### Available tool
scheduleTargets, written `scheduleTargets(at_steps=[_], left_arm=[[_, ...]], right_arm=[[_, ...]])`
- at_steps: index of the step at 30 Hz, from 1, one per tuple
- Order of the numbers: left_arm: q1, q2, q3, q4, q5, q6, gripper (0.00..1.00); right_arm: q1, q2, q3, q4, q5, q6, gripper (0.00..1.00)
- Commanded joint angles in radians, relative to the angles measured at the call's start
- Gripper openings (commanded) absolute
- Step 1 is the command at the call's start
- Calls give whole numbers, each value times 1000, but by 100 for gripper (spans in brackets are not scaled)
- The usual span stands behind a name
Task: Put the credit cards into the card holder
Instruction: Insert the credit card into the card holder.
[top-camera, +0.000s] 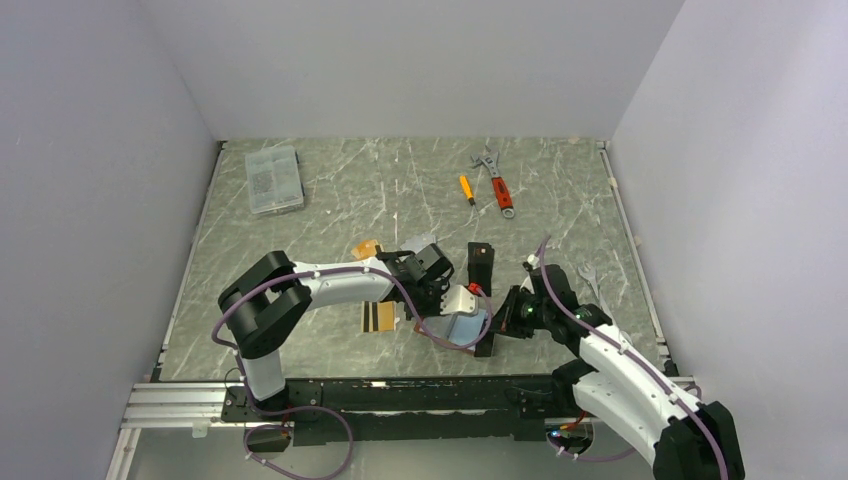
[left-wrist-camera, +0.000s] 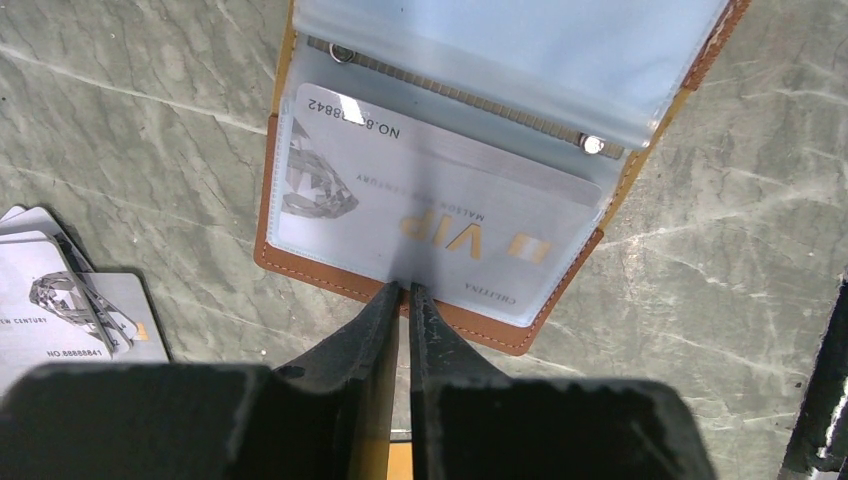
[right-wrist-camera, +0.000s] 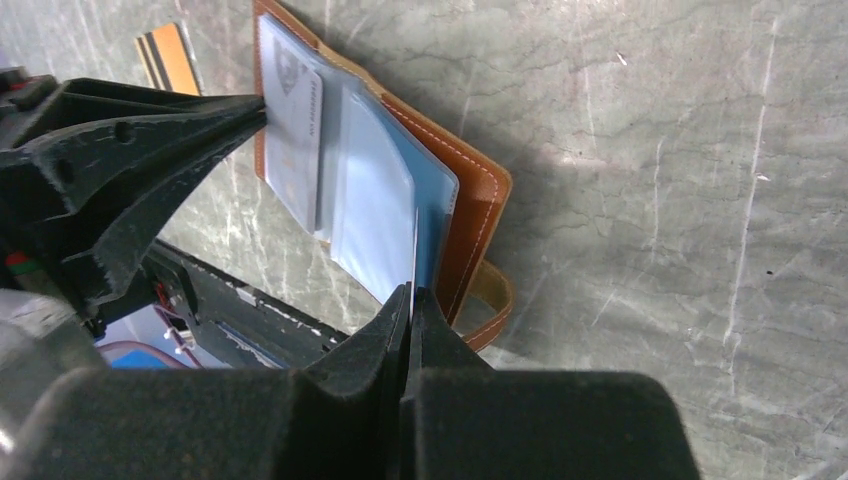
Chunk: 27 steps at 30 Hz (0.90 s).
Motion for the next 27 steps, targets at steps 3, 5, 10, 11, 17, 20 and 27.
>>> scheduleTargets(at_steps=[3,5,10,11,17,20,27], left_arm=[[-6,32,2,-95,-7,1,13],[-4,30,4,-98,-1,-3,13],[-3,28,4,-99,2,-6,12],[-3,28,4,-101,5,-6,12],[23,18,21,-117,51,-25,11],[41,4,18,-120,79,-31,10],[63,-4,21,-128,132,-45,10]], right_arm=[[4,-47,47,-2,-25,22,0],[5,-46,51,-2,-27,25,0],[4,-63,63,-7,-28,33,0],[4,-69,67,-3,-32,38,0],[5,-40,86,79,-74,64,0],[5,4,88,117,-83,69,0],[9,47,83,192,-104,93,0]])
